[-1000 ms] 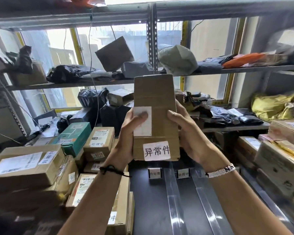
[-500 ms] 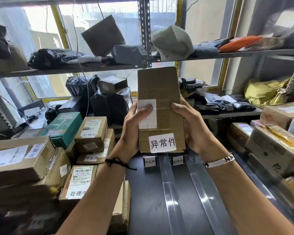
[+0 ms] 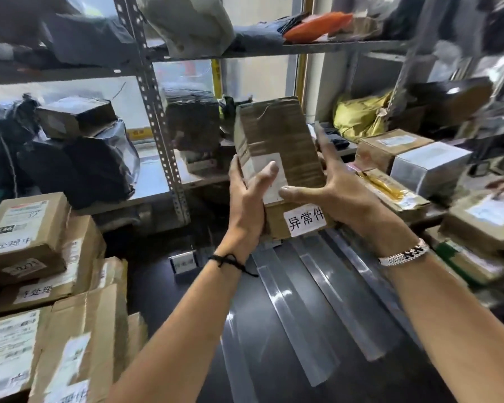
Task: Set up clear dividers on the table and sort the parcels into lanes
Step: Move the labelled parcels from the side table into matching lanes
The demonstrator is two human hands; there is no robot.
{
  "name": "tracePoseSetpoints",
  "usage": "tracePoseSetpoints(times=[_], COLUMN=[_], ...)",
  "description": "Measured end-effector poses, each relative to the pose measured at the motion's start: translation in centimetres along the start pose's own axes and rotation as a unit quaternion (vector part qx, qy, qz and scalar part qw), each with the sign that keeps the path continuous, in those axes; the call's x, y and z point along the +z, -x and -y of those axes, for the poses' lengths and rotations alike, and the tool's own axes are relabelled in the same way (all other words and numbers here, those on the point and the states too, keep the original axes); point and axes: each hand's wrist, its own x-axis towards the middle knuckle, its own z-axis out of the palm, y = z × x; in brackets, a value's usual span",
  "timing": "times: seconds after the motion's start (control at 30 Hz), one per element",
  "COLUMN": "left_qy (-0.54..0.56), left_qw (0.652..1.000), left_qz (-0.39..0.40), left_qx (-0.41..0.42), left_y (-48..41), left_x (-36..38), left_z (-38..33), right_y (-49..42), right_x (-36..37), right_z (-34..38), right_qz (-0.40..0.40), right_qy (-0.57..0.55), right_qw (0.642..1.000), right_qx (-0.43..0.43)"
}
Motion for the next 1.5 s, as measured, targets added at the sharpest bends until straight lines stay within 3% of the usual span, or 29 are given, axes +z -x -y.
tracePoseSetpoints(times=[0.1, 0.2, 0.37, 0.6, 0.67, 0.77, 0.87, 1.0, 1.33, 1.5], left_qy=[0.025, 0.051, 0.058, -0.010, -0.134, -0.316, -0.360, -0.386, -0.372, -0.336], left_qw=[0.999, 0.994, 0.987, 0.977, 0.955, 0.890, 0.856, 0.838, 0.841, 0.865], left_qz=[-0.007, 0.018, 0.057, 0.009, -0.051, -0.087, -0.061, -0.018, -0.018, -0.025], left_qx=[-0.048, -0.094, -0.135, -0.214, -0.259, -0.318, -0.367, -0.385, -0.392, -0.372], left_y=[-2.0, -4.1, -7.1, -8.7, -8.6, -7.8, -7.4, -7.7, -6.9, -6.3], left_x=[4.5, 8.1, 14.0, 14.8, 13.8, 12.7, 12.6, 12.2, 11.0, 10.9], left_z=[3.5, 7.5, 15.0, 22.6, 25.2, 29.1, 32.3, 34.7, 37.2, 37.6], right_y=[-0.7, -1.8, -3.7, -6.9, -7.3, -7.2, -7.5, -8.2, -8.1, -7.4], right_x=[-3.7, -7.0, -12.7, -15.7, -15.4, -14.3, -13.7, -12.9, -11.3, -10.5], right_z=[-2.6, -6.0, -13.3, -21.2, -23.3, -26.4, -29.3, -32.1, -36.1, -37.7], right_qz=[0.005, 0.004, -0.056, -0.023, -0.010, 0.028, 0.056, 0.070, 0.103, 0.119], right_qy=[0.234, 0.308, 0.312, 0.323, 0.335, 0.342, 0.358, 0.351, 0.312, 0.287], right_qw=[0.972, 0.949, 0.942, 0.932, 0.925, 0.915, 0.904, 0.899, 0.892, 0.898], right_qx=[0.027, 0.065, 0.111, 0.163, 0.179, 0.213, 0.228, 0.252, 0.310, 0.312])
